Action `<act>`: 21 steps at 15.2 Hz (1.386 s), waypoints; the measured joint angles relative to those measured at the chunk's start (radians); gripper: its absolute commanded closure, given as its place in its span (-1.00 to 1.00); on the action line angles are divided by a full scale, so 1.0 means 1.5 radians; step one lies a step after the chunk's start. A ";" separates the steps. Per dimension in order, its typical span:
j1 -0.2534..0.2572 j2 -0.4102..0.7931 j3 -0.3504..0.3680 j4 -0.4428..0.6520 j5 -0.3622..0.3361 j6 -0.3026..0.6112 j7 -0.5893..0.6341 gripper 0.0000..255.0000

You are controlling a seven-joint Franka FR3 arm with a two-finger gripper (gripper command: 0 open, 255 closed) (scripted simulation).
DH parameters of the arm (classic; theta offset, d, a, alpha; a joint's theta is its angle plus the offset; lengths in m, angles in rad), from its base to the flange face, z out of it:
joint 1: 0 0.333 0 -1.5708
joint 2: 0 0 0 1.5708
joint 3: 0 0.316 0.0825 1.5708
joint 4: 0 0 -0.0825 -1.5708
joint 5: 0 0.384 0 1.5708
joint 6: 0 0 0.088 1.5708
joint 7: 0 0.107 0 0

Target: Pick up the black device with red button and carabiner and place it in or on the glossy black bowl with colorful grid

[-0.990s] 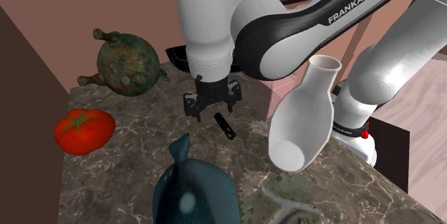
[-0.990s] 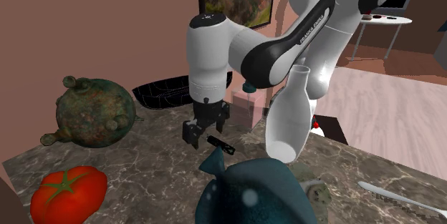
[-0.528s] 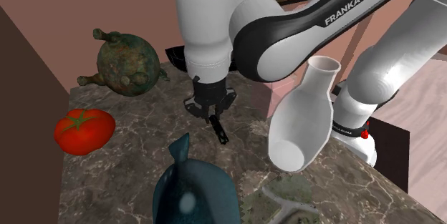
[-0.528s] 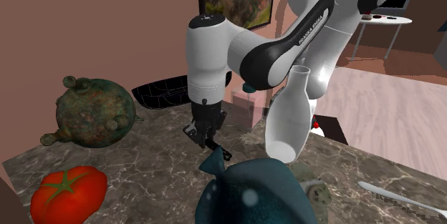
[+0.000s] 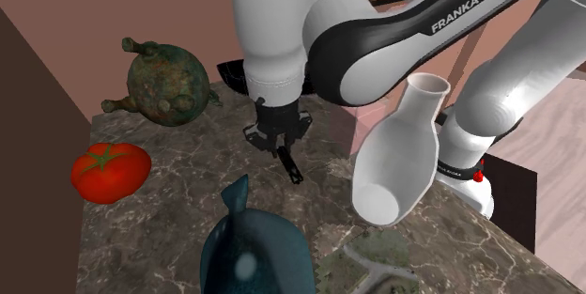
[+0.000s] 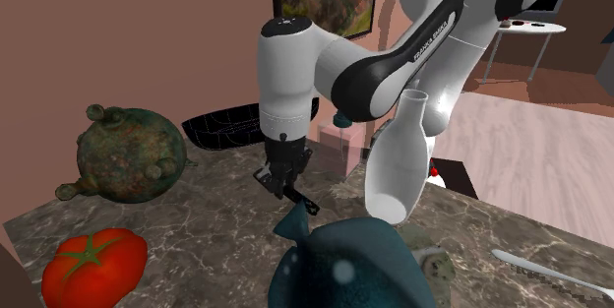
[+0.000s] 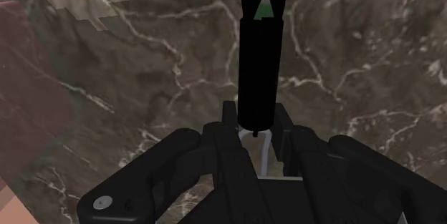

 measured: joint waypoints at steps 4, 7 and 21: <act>0.001 -0.019 -0.006 0.018 -0.021 -0.041 -0.021 1.00; 0.005 -0.032 -0.014 0.034 -0.016 -0.067 -0.030 1.00; 0.013 -0.067 -0.054 0.131 -0.003 -0.193 -0.064 1.00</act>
